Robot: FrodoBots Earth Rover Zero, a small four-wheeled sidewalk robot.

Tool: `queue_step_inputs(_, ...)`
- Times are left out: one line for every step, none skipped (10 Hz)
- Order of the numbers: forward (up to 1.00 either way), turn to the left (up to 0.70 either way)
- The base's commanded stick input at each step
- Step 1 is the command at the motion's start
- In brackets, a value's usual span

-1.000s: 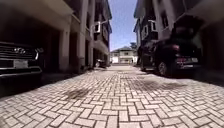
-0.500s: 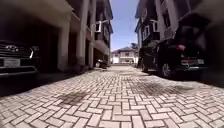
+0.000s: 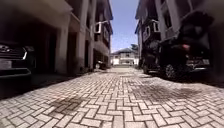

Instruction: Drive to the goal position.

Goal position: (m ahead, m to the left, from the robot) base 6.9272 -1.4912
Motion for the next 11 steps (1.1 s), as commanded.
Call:
queue_step_inputs(0.50, 0.00)
queue_step_inputs(0.50, 0.00)
queue_step_inputs(0.50, 0.00)
queue_step_inputs(0.50, 0.00)
queue_step_inputs(0.50, 0.00)
queue_step_inputs(0.50, 0.00)
queue_step_inputs(0.50, 0.00)
queue_step_inputs(0.50, 0.00)
queue_step_inputs(0.50, 0.00)
queue_step_inputs(0.50, 0.00)
queue_step_inputs(0.50, 0.00)
